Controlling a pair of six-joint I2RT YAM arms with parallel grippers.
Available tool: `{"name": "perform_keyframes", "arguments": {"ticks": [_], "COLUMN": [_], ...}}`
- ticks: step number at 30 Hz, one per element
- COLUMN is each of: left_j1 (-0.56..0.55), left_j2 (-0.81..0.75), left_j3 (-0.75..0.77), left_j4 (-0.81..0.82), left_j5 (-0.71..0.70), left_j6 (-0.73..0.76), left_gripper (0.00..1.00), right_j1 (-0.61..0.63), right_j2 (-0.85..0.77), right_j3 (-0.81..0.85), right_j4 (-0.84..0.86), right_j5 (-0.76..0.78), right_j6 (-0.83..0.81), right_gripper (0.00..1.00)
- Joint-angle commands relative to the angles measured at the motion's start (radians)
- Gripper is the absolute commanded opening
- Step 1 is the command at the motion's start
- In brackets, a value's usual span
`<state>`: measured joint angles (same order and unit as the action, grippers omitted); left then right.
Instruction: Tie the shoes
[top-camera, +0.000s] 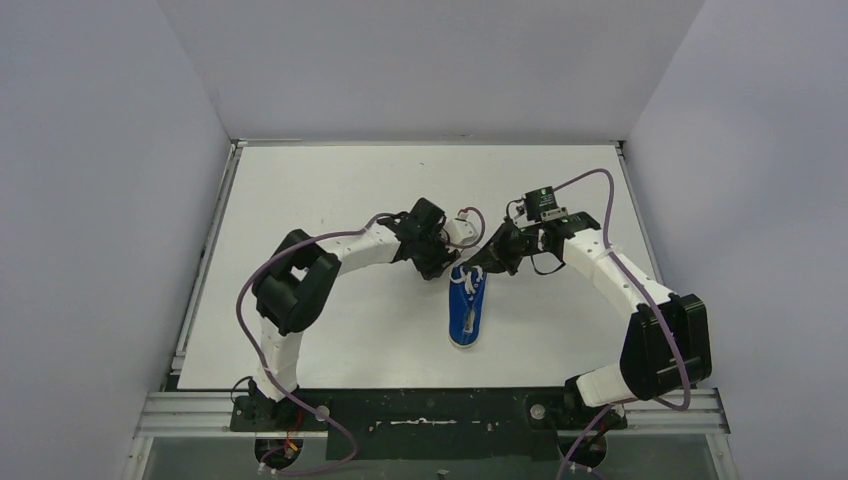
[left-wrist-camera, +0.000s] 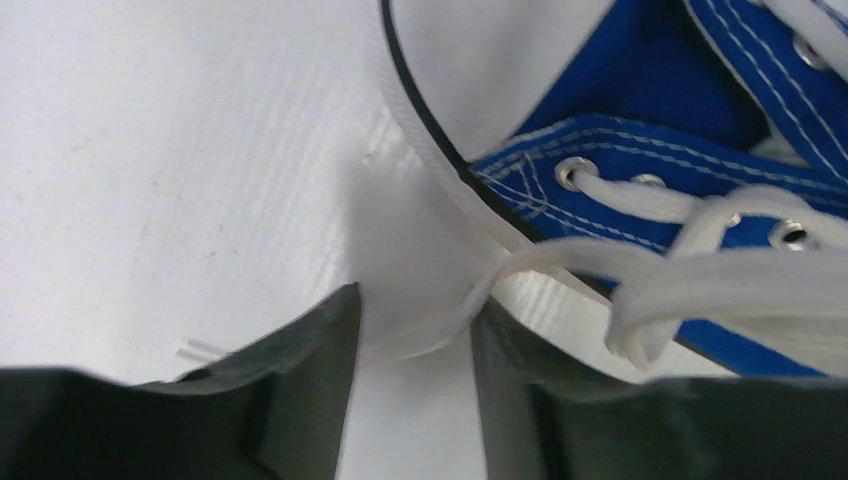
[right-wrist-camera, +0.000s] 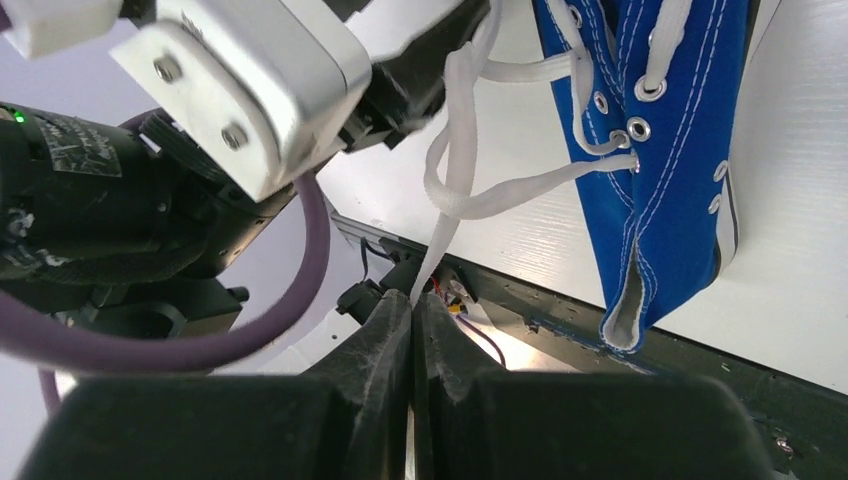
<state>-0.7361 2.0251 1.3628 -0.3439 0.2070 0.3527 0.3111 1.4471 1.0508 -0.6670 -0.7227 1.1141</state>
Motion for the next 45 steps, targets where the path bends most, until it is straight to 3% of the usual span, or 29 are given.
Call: {"name": "perform_keyframes", "arguments": {"ticks": [1, 6, 10, 13, 17, 20, 26, 33, 36, 41, 45], "left_j1": [0.006, 0.01, 0.013, 0.022, 0.037, 0.058, 0.198, 0.292, 0.315, 0.369, 0.376], "left_j2": [-0.008, -0.044, -0.175, -0.27, -0.345, -0.376, -0.404, -0.305, -0.271, -0.223, -0.208], "left_j3": [-0.062, -0.094, -0.155, -0.169, -0.195, -0.227, -0.241, -0.247, -0.243, -0.247, -0.245], "left_j4": [0.154, 0.159, 0.066, -0.083, -0.233, -0.289, -0.4, -0.456, -0.465, -0.502, -0.497], "left_j5": [-0.095, -0.087, -0.101, -0.09, 0.023, 0.04, 0.056, 0.148, 0.12, 0.002, -0.013], "left_j6": [-0.036, -0.112, -0.227, -0.388, -0.574, -0.629, -0.601, -0.578, -0.593, -0.642, -0.616], "left_gripper": [0.35, 0.0, 0.0, 0.0, 0.0, 0.0, 0.0, 0.0, 0.0, 0.0, 0.0], "right_j1": [-0.013, -0.037, -0.095, -0.145, -0.156, -0.167, -0.208, -0.487, -0.618, -0.653, -0.638], "right_j2": [-0.069, -0.089, -0.079, -0.018, 0.033, 0.067, 0.103, 0.185, 0.198, 0.221, 0.227], "right_j3": [0.017, 0.021, 0.068, 0.115, 0.15, 0.15, 0.184, 0.117, 0.064, 0.018, -0.013], "right_j4": [-0.018, -0.091, -0.259, -0.452, -0.609, -0.641, -0.594, -0.466, -0.428, -0.368, -0.301], "right_j5": [-0.024, -0.025, -0.034, -0.018, 0.207, 0.509, 0.888, 0.853, 0.843, 0.881, 0.799], "right_j6": [-0.01, -0.051, -0.209, -0.438, -0.696, -0.787, -0.671, -0.593, -0.558, -0.544, -0.553], "right_gripper": [0.0, 0.0, 0.0, 0.0, 0.0, 0.0, 0.0, 0.0, 0.0, 0.0, 0.0]}}
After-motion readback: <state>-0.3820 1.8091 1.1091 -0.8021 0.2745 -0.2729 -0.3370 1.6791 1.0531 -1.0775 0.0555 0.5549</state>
